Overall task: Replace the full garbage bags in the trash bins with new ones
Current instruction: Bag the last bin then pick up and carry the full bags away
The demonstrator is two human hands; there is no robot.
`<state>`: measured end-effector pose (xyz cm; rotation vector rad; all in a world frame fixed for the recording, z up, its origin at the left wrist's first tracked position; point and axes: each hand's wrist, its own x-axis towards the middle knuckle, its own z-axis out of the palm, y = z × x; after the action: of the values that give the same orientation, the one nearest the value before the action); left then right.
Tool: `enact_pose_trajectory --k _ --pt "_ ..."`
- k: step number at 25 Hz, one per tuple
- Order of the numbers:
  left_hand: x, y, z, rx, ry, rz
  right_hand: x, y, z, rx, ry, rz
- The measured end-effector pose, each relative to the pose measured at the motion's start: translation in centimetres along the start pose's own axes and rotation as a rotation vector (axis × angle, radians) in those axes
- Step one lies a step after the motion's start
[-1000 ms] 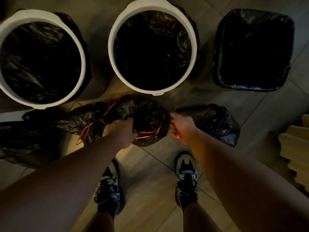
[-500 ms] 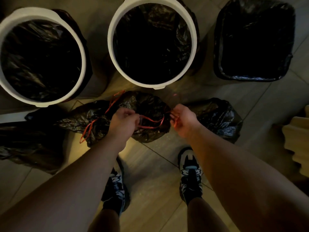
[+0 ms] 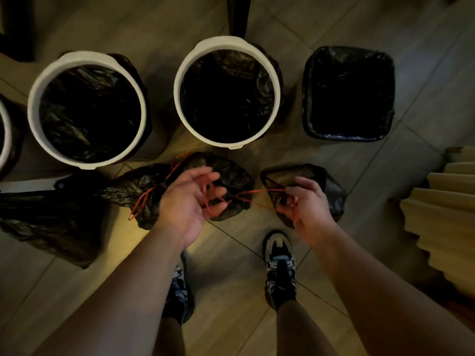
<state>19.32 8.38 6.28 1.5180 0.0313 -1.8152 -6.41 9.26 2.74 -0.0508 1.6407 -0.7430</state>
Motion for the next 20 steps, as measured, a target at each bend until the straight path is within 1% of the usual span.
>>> enact_pose_trajectory --k 2,4,5,7,9,11,12,14,17,19,20 --pt "-1.8 -0.7 1.7 0.204 -0.064 0.001 -3.0 -0.3 0.9 -0.097 -0.085 -0.055" --pt "-3.2 -2.0 3.7 0.417 -0.155 0.029 -5.9 -0.2 2.2 -0.113 -0.182 -0.017" --pt "-3.6 -2.5 4.4 0.484 -0.17 0.046 -6.9 -0.3 2.7 -0.112 -0.219 -0.006" --pt "-4.2 -3.2 5.4 0.582 -0.144 0.089 -8.2 -0.2 3.3 -0.121 -0.287 -0.02" --pt "-4.6 -3.6 5.8 0.691 -0.122 0.144 -9.1 -0.5 3.4 -0.148 -0.326 -0.069" --pt "-5.1 -3.5 5.6 0.792 -0.131 0.186 -9.6 -0.7 3.6 -0.107 -0.363 -0.079" --pt "-5.3 -3.4 5.4 0.832 -0.14 0.2 -9.7 -0.8 3.7 -0.078 -0.361 -0.063" --pt "-5.4 -3.1 4.4 0.865 -0.15 0.203 -9.6 -0.9 4.1 -0.044 -0.304 -0.02" --pt "-4.5 -2.0 0.3 0.88 -0.049 0.153 -8.9 -0.7 4.3 -0.075 -0.211 -0.042" --pt "-2.9 -1.5 -4.1 0.906 0.055 0.117 -7.9 -0.6 3.4 -0.096 -0.207 -0.085" --pt "-1.7 -1.1 -6.8 0.937 0.147 0.1 -7.3 -0.5 2.8 -0.074 -0.238 -0.094"
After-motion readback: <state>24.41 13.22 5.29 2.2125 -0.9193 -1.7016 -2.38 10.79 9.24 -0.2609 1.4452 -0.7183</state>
